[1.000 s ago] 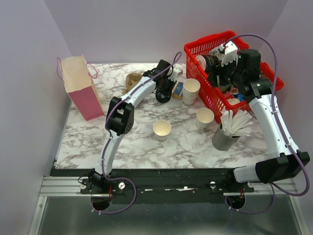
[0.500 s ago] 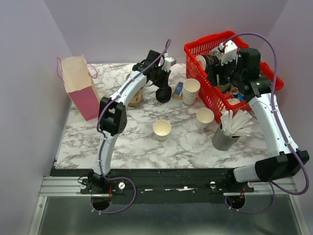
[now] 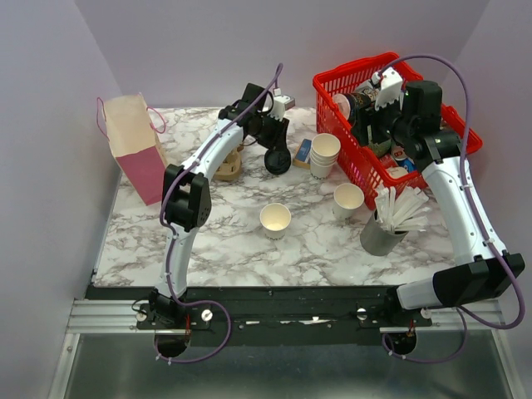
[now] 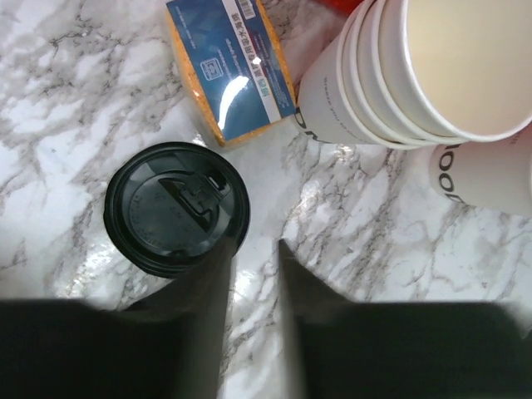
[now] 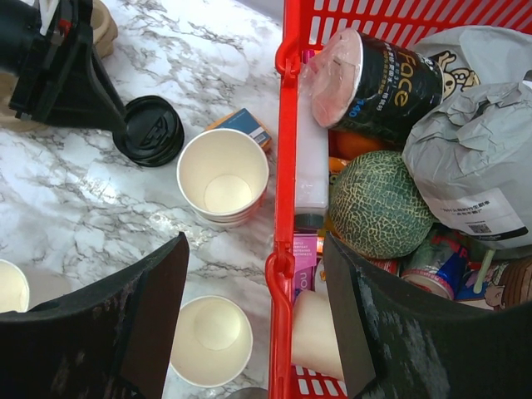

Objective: Pack the takeout coffee

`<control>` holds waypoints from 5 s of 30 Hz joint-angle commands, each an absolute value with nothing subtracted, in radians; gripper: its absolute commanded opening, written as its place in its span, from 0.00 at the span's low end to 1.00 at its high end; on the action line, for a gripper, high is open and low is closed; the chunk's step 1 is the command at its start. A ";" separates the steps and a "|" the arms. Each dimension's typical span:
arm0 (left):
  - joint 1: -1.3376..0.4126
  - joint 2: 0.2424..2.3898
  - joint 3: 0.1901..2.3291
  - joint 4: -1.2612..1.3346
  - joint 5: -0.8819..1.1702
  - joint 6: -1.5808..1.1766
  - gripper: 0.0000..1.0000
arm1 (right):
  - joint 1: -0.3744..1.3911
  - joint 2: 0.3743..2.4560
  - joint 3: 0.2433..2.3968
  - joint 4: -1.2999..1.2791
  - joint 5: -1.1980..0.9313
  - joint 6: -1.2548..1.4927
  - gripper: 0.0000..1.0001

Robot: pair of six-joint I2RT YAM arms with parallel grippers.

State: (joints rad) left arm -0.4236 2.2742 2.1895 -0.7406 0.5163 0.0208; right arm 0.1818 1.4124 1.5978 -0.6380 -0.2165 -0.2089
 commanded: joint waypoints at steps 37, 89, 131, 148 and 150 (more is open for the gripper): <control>-0.506 2.434 2.261 -0.724 0.330 0.012 0.34 | 0.178 1.428 1.601 -0.643 -0.245 -0.190 0.74; -0.459 2.336 2.299 -0.739 0.388 0.051 0.00 | 0.178 1.443 1.624 -0.644 -0.258 -0.184 0.74; -0.454 2.382 2.269 -0.821 0.503 0.367 0.50 | 0.178 1.424 1.601 -0.652 -0.279 -0.196 0.74; -0.462 2.444 2.303 -0.828 0.477 0.370 0.37 | 0.176 1.440 1.609 -0.655 -0.282 -0.196 0.74; -0.463 2.447 2.304 -0.828 0.474 0.370 0.34 | 0.178 1.442 1.609 -0.655 -0.282 -0.198 0.74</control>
State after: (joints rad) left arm -0.4561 2.4187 2.2665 -0.8116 0.4870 0.3531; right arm 0.1818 1.4361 1.6016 -0.6384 -0.2615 -0.1993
